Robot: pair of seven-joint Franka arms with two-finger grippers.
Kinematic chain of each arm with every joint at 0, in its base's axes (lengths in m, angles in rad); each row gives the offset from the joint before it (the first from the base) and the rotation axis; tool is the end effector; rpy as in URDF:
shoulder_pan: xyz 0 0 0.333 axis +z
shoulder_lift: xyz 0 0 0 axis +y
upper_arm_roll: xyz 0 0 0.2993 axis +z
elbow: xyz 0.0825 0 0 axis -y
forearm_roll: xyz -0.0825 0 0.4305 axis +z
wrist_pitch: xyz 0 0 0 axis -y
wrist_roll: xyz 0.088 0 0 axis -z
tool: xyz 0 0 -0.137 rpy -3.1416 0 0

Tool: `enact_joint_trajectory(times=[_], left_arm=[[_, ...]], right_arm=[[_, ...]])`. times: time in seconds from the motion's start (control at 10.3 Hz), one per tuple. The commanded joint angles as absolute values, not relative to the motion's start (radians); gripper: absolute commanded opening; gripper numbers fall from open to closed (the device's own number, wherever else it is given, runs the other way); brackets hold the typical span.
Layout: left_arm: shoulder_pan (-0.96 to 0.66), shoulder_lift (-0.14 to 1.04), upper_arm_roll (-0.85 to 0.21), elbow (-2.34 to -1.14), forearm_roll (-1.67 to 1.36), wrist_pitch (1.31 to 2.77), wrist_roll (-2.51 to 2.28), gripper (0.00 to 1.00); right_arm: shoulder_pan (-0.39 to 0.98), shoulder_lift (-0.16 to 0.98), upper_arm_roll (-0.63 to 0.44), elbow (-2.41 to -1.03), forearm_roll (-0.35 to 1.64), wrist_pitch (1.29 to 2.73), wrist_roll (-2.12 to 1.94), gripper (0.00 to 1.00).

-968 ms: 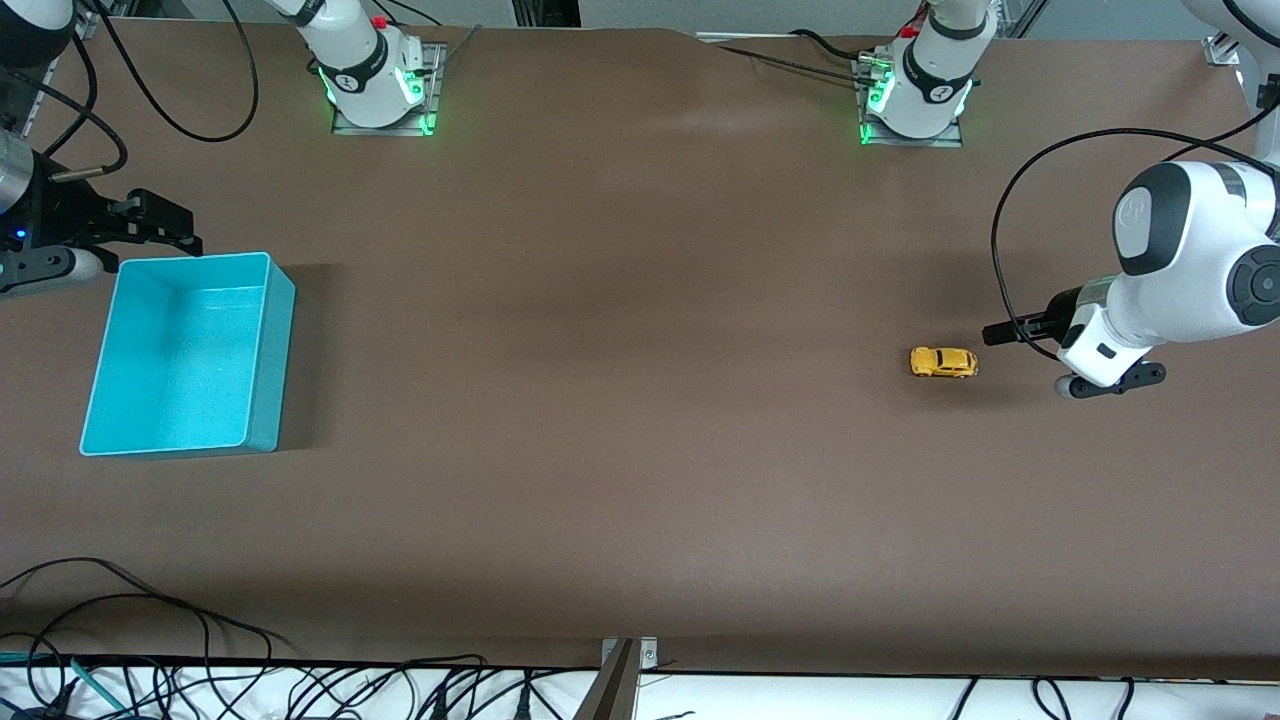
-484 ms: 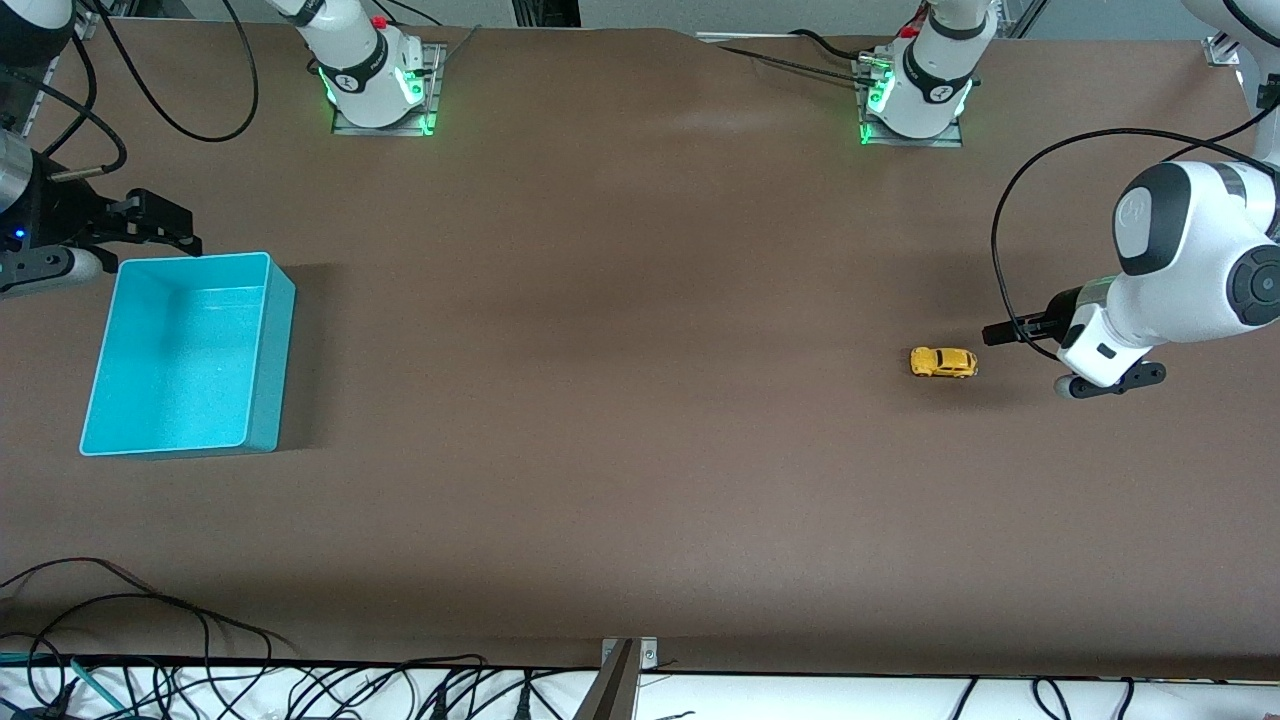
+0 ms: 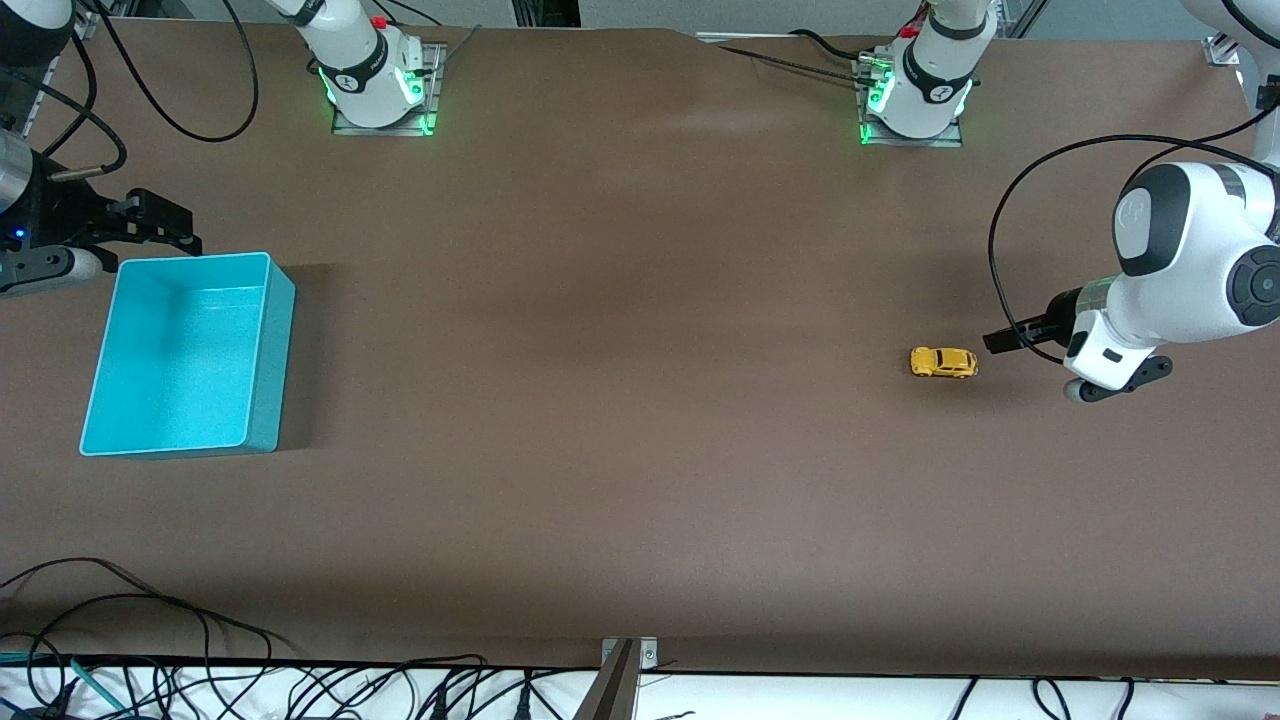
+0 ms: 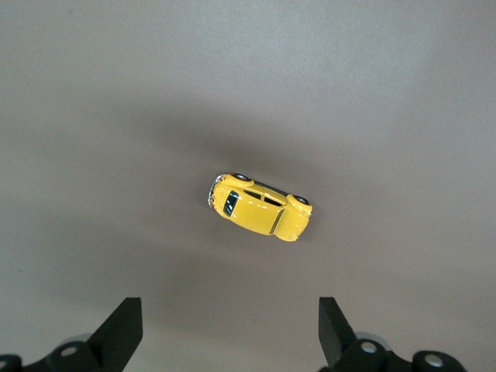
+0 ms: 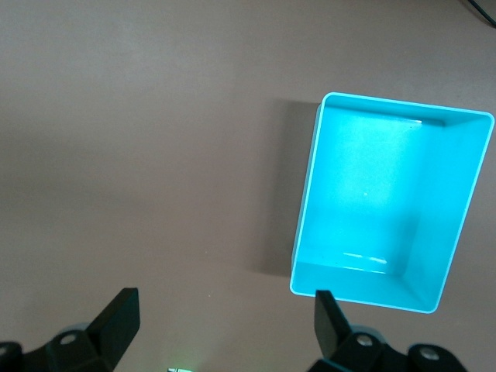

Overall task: Wind up and store yellow beetle car
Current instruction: 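Move the left gripper toward the yellow beetle car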

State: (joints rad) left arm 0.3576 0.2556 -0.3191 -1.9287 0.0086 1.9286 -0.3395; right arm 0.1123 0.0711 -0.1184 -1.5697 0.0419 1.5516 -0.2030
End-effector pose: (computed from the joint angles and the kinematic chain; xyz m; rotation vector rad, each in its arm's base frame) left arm 0.6057 0.0254 0.2741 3.0282 0.5730 -0.3885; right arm 0.6142 0.0039 0.5339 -3.0814 -0.3026 0.1312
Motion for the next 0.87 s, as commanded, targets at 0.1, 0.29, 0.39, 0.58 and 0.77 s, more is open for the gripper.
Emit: enact_joint_trajectory(times=[0.1,0.29,0.39,0.58,0.77], left_arm=[[0.364,0.256,-0.325,-1.928,-0.006,1.954,-0.533,1.0],[0.364,0.256,-0.325,-1.933,0.002,1.953,-0.711,1.0],[0.364,0.256,-0.325,-1.931,0.002,1.953,-0.769,1.0],[0.365,0.256,-0.324,-1.933,0.002,1.953,-0.904,1.0],[0.364,0.255,-0.324,-1.931,0.002,1.954,-1.023,1.0]], right_arm=[[0.109,0.066,-0.12,-1.555,0.04,1.523,-0.19,1.0],[0.107,0.066,-0.12,-1.555,0.04,1.522,-0.195,1.0],[0.107,0.066,-0.121,-1.555,0.04,1.522,-0.198,1.0],[0.106,0.066,-0.121,-1.555,0.041,1.522,-0.199,1.0],[0.106,0.066,-0.121,-1.557,0.041,1.522,-0.201,1.0]])
